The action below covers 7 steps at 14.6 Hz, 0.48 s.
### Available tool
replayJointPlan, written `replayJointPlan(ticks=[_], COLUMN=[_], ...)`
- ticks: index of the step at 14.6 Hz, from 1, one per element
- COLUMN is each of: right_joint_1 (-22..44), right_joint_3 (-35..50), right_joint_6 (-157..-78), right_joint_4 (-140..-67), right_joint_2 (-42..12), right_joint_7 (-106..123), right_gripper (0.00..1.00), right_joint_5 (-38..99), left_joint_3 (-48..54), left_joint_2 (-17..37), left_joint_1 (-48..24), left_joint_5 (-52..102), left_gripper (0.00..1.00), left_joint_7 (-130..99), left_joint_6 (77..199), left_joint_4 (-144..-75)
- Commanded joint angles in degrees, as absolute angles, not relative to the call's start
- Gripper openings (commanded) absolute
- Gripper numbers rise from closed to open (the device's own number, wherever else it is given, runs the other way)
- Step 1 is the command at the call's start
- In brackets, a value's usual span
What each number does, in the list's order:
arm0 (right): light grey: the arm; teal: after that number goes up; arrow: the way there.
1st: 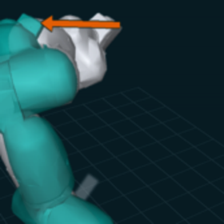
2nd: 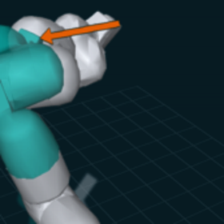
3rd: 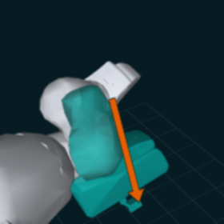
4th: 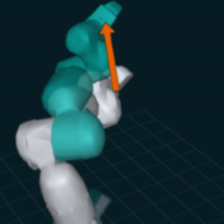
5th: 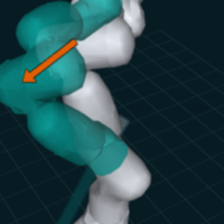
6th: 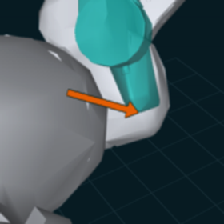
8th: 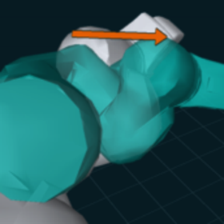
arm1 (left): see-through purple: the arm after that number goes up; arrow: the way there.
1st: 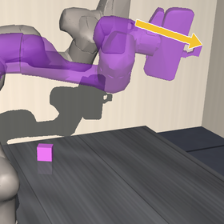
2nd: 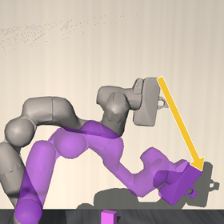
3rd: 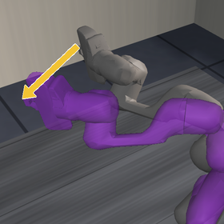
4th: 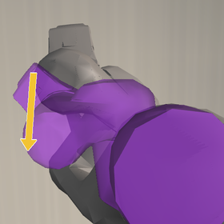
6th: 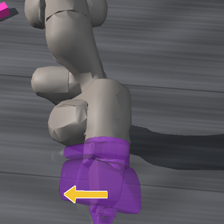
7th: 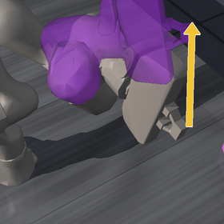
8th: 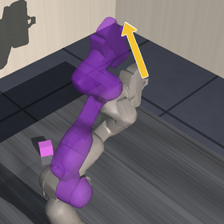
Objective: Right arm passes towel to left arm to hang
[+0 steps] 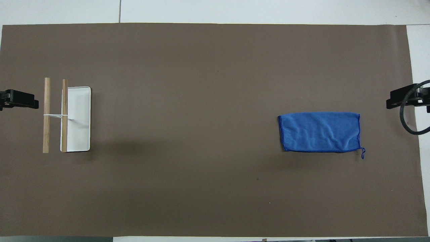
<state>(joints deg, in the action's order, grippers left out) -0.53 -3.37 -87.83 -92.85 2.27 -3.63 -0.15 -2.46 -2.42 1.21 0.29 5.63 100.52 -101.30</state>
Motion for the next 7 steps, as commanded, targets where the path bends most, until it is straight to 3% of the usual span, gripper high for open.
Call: replayJointPlan(ticks=[1, 7], right_joint_1=[-0.97, -1.05], right_joint_3=[-3.34, -3.34], right_joint_6=[-88.51, -88.51], right_joint_4=[-93.25, -93.51], right_joint_2=[2.64, 2.72], right_joint_7=[-2.81, -2.81], right_gripper=[1.0, 1.0], right_joint_5=[1.23, 1.14], left_joint_3=[-2.46, -2.46], left_joint_2=[-3.43, -3.43], left_joint_1=[1.05, 1.05], left_joint_5=[-0.44, -0.44], left_gripper=[1.0, 1.0], left_joint_7=[5.27, 5.36], left_joint_6=[101.25, 101.34], left_joint_4=[-102.22, -102.22])
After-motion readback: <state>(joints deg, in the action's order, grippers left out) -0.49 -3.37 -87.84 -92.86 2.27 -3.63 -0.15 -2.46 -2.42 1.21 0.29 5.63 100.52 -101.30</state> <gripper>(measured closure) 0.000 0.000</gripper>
